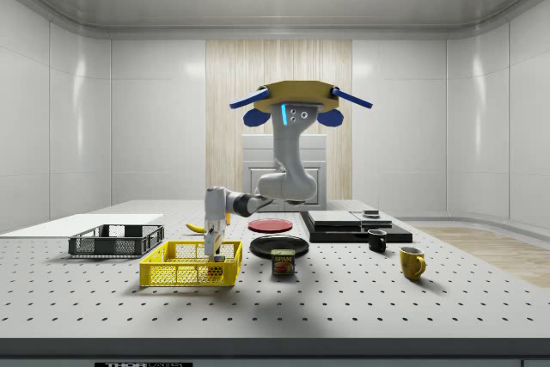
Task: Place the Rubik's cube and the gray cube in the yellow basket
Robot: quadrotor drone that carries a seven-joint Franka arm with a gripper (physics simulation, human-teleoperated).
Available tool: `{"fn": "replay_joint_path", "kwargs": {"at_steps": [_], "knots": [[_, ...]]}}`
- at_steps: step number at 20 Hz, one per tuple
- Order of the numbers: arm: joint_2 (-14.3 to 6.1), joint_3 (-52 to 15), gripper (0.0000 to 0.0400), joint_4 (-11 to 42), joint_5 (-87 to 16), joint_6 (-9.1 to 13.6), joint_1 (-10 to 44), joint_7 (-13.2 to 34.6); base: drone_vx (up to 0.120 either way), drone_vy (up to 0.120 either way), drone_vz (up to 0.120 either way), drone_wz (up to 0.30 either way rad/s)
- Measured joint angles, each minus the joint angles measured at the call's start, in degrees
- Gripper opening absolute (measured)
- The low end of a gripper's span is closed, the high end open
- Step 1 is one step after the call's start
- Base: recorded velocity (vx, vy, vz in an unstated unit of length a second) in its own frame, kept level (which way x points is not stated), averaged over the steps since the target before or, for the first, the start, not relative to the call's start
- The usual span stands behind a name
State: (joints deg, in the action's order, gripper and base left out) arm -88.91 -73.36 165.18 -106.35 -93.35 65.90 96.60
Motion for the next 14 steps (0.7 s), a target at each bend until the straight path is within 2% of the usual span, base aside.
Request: {"fn": "replay_joint_path", "kwargs": {"at_steps": [6, 8, 11, 14], "knots": [[0.16, -2.88, 0.0399, 0.62, 2.78, 1.13, -0.4, 0.09, 0.0, 0.0, 0.12, 0.0], [0.16, -3.31, 0.0399, 0.7, 3.2, 1.28, -0.44, 0.11, 0.1, -0.02, 0.12, 0.0], [0.15, -3.7, 0.04, 0.77, 3.59, 1.39, -0.47, 0.13, 0.053, -0.12, 0.107, 0.0], [0.11, -3.9, 0.04, 0.8, 3.8, 1.42, -0.48, 0.15, 0.0, -0.12, 0.0, 0.0]]}}
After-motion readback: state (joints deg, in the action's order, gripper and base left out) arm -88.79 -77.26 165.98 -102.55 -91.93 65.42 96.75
